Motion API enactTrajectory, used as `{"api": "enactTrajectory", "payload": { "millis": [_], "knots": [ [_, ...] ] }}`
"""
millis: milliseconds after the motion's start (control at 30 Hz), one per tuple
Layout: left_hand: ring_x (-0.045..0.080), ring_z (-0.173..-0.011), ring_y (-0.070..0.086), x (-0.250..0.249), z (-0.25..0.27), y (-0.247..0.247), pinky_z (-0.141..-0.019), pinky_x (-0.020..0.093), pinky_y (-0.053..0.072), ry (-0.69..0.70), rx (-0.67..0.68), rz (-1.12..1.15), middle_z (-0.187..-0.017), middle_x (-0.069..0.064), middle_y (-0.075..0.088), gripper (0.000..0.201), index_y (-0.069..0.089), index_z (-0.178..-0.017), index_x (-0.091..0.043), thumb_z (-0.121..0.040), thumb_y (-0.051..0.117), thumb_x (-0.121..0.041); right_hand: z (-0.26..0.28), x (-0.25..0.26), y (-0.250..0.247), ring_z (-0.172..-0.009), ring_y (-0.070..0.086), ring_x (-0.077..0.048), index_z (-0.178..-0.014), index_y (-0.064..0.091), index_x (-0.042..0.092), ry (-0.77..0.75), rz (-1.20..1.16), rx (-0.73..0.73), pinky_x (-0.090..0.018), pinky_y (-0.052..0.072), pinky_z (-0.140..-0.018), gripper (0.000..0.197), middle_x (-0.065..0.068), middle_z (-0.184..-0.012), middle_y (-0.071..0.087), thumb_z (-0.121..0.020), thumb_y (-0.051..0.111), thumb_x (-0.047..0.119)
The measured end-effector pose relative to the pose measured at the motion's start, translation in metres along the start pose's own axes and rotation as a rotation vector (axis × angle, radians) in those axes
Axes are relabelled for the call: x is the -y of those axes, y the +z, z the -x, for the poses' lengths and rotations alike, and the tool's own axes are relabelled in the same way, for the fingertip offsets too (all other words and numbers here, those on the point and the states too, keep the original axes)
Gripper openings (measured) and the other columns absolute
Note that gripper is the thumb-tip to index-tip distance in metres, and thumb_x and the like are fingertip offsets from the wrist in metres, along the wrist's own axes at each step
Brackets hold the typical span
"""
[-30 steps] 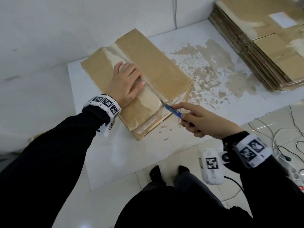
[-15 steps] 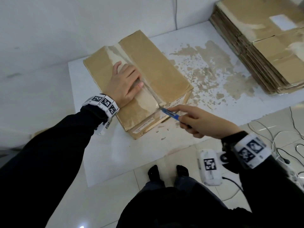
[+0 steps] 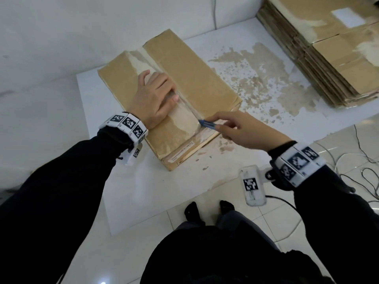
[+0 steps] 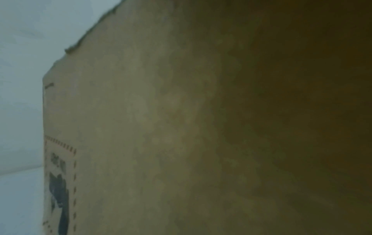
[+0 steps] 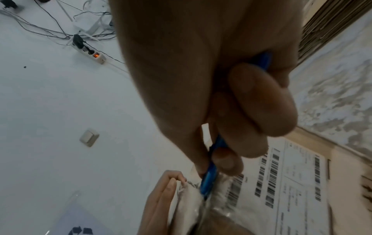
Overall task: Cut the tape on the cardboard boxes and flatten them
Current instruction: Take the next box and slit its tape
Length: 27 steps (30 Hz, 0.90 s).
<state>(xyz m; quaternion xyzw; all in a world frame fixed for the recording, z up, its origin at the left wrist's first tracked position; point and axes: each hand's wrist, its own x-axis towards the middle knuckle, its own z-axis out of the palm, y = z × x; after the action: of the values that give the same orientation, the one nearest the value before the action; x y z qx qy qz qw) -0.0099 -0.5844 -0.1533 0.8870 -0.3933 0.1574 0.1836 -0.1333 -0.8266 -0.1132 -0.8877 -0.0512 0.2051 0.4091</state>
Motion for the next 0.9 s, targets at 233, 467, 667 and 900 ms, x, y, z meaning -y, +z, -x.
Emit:
{"api": "enactTrajectory", "payload": {
  "millis": [233,467,667,900],
  "knots": [
    [0.021,-0.101,0.049,-0.001,-0.003,0.001,-0.107,0.048,0.021,-0.027,-0.026,0.02,-0.099,0.002,0.053,0.028,0.055,-0.096,-0.012,-0.098,0.035,-0.031,0.023,-0.01,0.016,-0.04,0.031,-0.009,-0.12,0.06,0.03,0.028,-0.239,0.034,-0.019,0.028,-0.039,0.027,-0.002,-0.059,0.046,-0.1,0.044,0.023],
    [0.025,-0.101,0.051,0.0,-0.009,0.001,-0.109,0.051,0.016,-0.008,0.053,-0.067,-0.099,0.006,0.055,0.036,0.058,-0.097,-0.011,-0.098,0.032,-0.036,0.062,-0.026,0.0,-0.044,0.037,-0.014,-0.12,0.057,0.037,0.037,-0.219,-0.042,-0.023,0.031,-0.04,0.028,0.001,-0.063,0.06,-0.097,0.048,0.025],
    [0.025,-0.113,0.046,-0.023,-0.035,-0.019,-0.114,0.048,0.004,-0.013,0.433,-0.421,-0.098,0.005,0.061,0.061,0.067,-0.091,-0.015,-0.097,0.016,-0.047,0.026,-0.012,0.008,-0.048,0.047,0.0,-0.123,0.056,0.036,-0.103,0.145,-0.225,-0.014,0.033,-0.047,0.029,0.01,-0.079,0.061,-0.097,0.05,0.022],
    [0.028,-0.12,0.051,-0.041,-0.052,-0.017,-0.101,0.033,0.039,-0.893,0.604,0.231,-0.127,0.011,0.058,0.032,0.063,-0.119,-0.006,-0.098,0.05,-0.026,0.018,-0.013,0.023,-0.051,0.041,-0.011,-0.126,0.054,0.025,-0.204,0.312,-0.208,-0.032,0.034,-0.048,0.033,0.004,-0.063,0.049,-0.096,0.048,0.013]
  ]
}}
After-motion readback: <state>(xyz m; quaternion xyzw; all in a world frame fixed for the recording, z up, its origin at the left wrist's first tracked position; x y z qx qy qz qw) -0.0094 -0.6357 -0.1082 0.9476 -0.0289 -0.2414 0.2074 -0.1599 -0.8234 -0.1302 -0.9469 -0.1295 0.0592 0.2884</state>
